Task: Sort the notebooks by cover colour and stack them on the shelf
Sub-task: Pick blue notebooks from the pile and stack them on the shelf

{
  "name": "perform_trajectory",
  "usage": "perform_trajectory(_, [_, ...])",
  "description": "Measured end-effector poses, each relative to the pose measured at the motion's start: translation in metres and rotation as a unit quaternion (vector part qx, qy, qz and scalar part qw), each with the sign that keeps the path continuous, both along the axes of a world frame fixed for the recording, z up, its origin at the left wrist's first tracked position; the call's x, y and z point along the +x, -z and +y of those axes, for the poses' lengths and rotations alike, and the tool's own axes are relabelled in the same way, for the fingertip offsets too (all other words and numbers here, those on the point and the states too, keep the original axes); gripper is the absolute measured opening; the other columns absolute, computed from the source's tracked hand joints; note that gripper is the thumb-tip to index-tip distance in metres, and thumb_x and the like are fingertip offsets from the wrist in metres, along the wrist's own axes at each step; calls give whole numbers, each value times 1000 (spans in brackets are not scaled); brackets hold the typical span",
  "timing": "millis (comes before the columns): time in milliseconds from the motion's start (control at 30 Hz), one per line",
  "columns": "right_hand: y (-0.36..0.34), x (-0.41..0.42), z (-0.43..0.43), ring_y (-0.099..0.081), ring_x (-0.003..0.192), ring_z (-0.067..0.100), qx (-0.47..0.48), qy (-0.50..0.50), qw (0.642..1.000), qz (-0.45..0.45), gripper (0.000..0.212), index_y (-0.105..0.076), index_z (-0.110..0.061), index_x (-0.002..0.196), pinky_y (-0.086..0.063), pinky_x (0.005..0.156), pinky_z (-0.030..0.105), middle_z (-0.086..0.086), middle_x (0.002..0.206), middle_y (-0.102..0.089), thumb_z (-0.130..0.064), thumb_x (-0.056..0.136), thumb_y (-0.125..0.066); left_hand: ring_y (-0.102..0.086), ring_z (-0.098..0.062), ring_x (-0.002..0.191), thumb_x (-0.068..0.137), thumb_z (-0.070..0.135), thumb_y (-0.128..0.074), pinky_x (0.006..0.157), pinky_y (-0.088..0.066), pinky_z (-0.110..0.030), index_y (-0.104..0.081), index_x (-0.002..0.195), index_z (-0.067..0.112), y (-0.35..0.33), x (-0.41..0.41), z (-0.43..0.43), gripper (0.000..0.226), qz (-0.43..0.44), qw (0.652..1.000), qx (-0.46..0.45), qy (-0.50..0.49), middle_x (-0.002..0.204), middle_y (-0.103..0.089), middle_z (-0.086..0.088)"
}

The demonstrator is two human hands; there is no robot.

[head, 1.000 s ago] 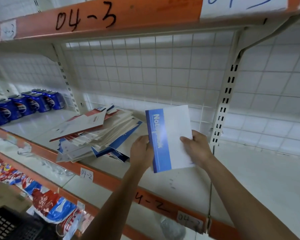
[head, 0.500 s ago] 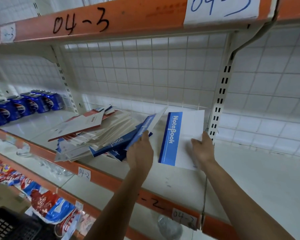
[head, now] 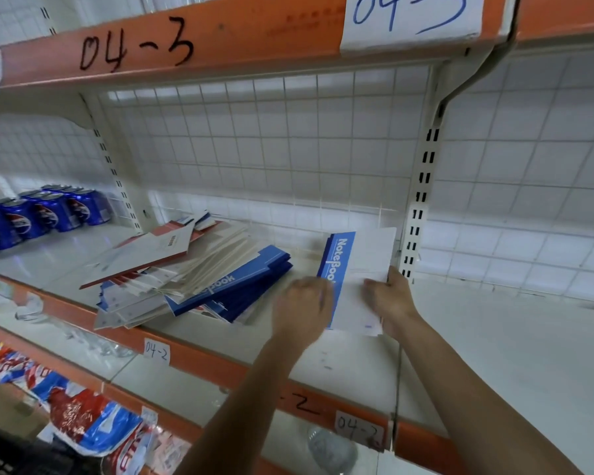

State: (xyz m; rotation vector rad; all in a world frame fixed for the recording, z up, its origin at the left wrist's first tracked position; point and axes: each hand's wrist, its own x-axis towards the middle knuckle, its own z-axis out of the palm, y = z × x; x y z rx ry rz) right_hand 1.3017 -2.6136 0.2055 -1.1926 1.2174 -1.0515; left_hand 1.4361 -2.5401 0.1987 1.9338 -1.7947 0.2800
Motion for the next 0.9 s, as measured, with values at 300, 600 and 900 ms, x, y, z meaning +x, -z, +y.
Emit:
perform_trajectory(300, [-3,4,2,-62,97,26,-17,-21,1000,2,25,-54,-19,105,-52,88,43,3,104,-64,-1,90,-46,-32,-27,135,95,27,-47,112,-26,-44,-27,144,8,22,85,-14,56,-62,950,158,-261,144,-38,-9])
perform_trajectory(600, [1,4,3,-61,95,29,23,-23,999,-23,26,-50,-19,108,-52,80,42,6,104,-62,0,92,-41,-42,-24,124,97,29,-48,102,-33,-42,-61,118,16,25,79,-1,28,-28,969,44,-243,127,-52,-4])
perform_trajectory(900, [-3,-3,7,-65,57,20,96,-64,991,-66,19,-65,-12,91,-52,51,23,6,71,-69,-8,91,-46,-50,-18,76,90,19,-39,77,-39,-31,-60,80,4,-3,10,-12,28,138,940,-291,109,78,-59,-7])
